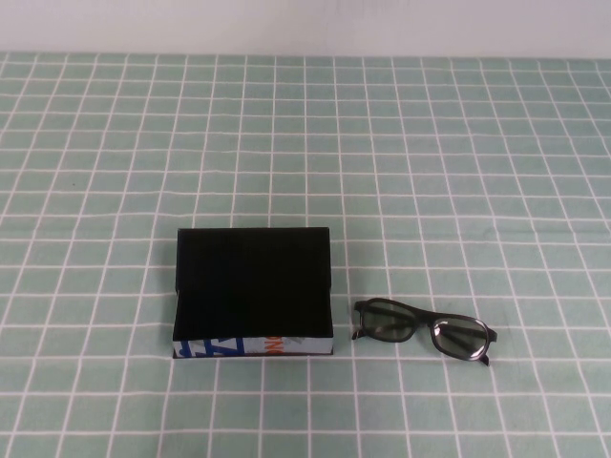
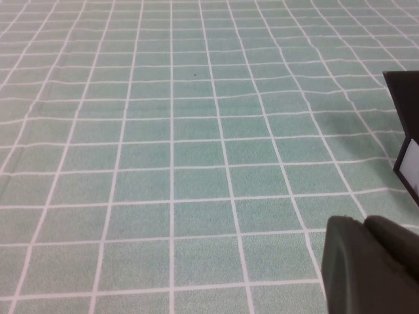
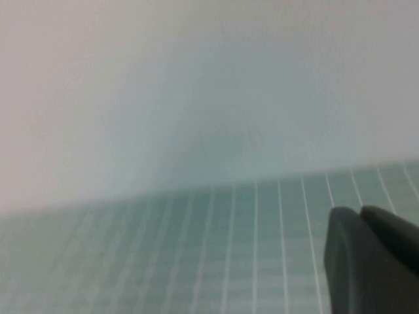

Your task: Return glasses to glasses case

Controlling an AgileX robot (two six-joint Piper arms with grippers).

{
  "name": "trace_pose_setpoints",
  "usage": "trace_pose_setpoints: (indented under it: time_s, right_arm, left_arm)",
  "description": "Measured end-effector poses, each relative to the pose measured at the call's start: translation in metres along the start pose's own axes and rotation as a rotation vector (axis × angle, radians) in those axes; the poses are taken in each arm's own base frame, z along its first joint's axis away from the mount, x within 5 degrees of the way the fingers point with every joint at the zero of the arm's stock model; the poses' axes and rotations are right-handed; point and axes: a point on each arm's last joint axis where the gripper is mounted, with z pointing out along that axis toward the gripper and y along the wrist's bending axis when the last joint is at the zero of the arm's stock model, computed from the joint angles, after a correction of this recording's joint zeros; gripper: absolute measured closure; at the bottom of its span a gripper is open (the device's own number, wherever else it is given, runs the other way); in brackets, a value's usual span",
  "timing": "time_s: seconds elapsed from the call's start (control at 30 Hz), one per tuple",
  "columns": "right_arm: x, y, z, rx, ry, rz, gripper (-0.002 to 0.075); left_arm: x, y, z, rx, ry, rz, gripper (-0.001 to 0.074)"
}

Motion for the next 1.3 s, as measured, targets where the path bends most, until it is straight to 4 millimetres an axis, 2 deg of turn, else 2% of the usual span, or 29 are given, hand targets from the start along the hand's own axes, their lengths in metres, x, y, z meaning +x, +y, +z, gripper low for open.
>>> trace_pose_setpoints:
  time_s: [0.07,0.23,0.37,0.5,0.63,0.73,0.83,0.97,1.13,1.23,1.3]
  right_arm:
    - [0.007,-0.003,0.025,-0.006,0.094,-0.044,0.0739]
    - [0.025,-0.005,0.069,-0.087,0.268,-0.097,0.0739]
    - [0.041,-0.007,0.108,-0.17,0.492,-0.17,0.0739]
    - [0.047,-0.008,0.146,-0.229,0.668,-0.19,0.0739]
    - [0.055,-0.012,0.187,-0.335,0.818,-0.284,0.0739]
    - [0.072,-0.017,0.216,-0.432,0.916,-0.33,0.0739]
    - [0.1,-0.022,0.243,-0.531,0.978,-0.355,0.0739]
    - [0.136,-0.015,0.264,-0.656,1.051,-0.511,0.0739]
    - [0.17,0.011,0.271,-0.734,1.161,-0.708,0.0731]
    - [0.186,0.022,0.273,-0.758,1.212,-0.79,0.0686]
    - [0.193,0.028,0.274,-0.772,1.231,-0.82,0.0624]
  left_arm:
    - [0.0,0.0,0.0,0.0,0.0,0.0,0.0737]
    - [0.0,0.0,0.0,0.0,0.0,0.0,0.0737]
    - [0.0,0.0,0.0,0.0,0.0,0.0,0.0737]
    - [0.0,0.0,0.0,0.0,0.0,0.0,0.0737]
    - [0.0,0.0,0.0,0.0,0.0,0.0,0.0737]
    - [0.0,0.0,0.0,0.0,0.0,0.0,0.0737]
    - [0.0,0.0,0.0,0.0,0.0,0.0,0.0737]
    - [0.0,0.0,0.0,0.0,0.0,0.0,0.0737]
    - [0.0,0.0,0.0,0.0,0.0,0.0,0.0737]
    - [0.0,0.0,0.0,0.0,0.0,0.0,0.0737]
    - [0.0,0.0,0.0,0.0,0.0,0.0,0.0737]
